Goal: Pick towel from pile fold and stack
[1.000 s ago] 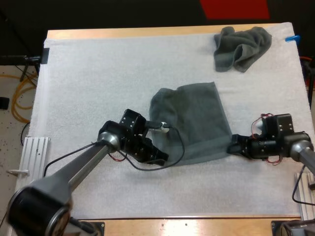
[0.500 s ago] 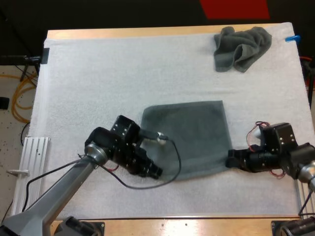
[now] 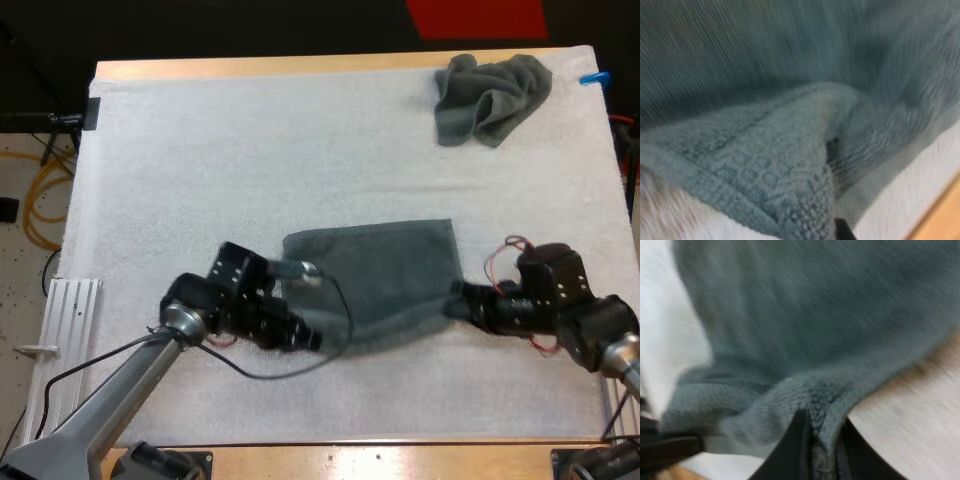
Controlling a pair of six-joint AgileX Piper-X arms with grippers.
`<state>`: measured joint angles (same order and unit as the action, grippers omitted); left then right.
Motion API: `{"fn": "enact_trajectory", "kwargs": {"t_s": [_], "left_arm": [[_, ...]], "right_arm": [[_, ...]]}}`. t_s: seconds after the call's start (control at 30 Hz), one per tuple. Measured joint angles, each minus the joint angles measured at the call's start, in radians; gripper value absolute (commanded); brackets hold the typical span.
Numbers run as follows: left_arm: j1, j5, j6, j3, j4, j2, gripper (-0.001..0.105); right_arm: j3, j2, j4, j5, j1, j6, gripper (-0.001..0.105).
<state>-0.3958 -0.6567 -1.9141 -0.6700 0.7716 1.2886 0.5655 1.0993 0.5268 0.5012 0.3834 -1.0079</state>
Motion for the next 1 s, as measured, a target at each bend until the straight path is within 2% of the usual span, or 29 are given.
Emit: {"fn": "enact_trajectory", "kwargs": {"t_s": [0.13,0.37,0.53,0.63,0.9,1.0], "left_arm": [[0.081,-0.014,-0.046,0.0,-0.132,0.044,0.0],[0.159,-0.121,-0.152,0.0,-0.358,0.203,0.0],[0.163,-0.128,-0.189,0.0,-0.491,0.275,0.0],[0.163,-0.1,-0.189,0.0,-0.539,0.285,0.0],[0.163,-0.015,-0.182,0.0,-0.584,0.285,0.0],[0.163,-0.006,-0.159,0.0,-0.608,0.285,0.006]], "right_arm": [[0.0,0.094,-0.207,0.0,0.0,0.118,0.0],[0.0,0.27,-0.468,-0.026,-0.035,0.266,0.0],[0.0,0.334,-0.544,-0.027,-0.062,0.288,0.0],[0.0,0.363,-0.577,-0.027,-0.062,0.288,0.0],[0.0,0.409,-0.644,-0.027,-0.062,0.283,0.0],[0.0,0.409,-0.662,-0.027,-0.062,0.262,0.003]]}}
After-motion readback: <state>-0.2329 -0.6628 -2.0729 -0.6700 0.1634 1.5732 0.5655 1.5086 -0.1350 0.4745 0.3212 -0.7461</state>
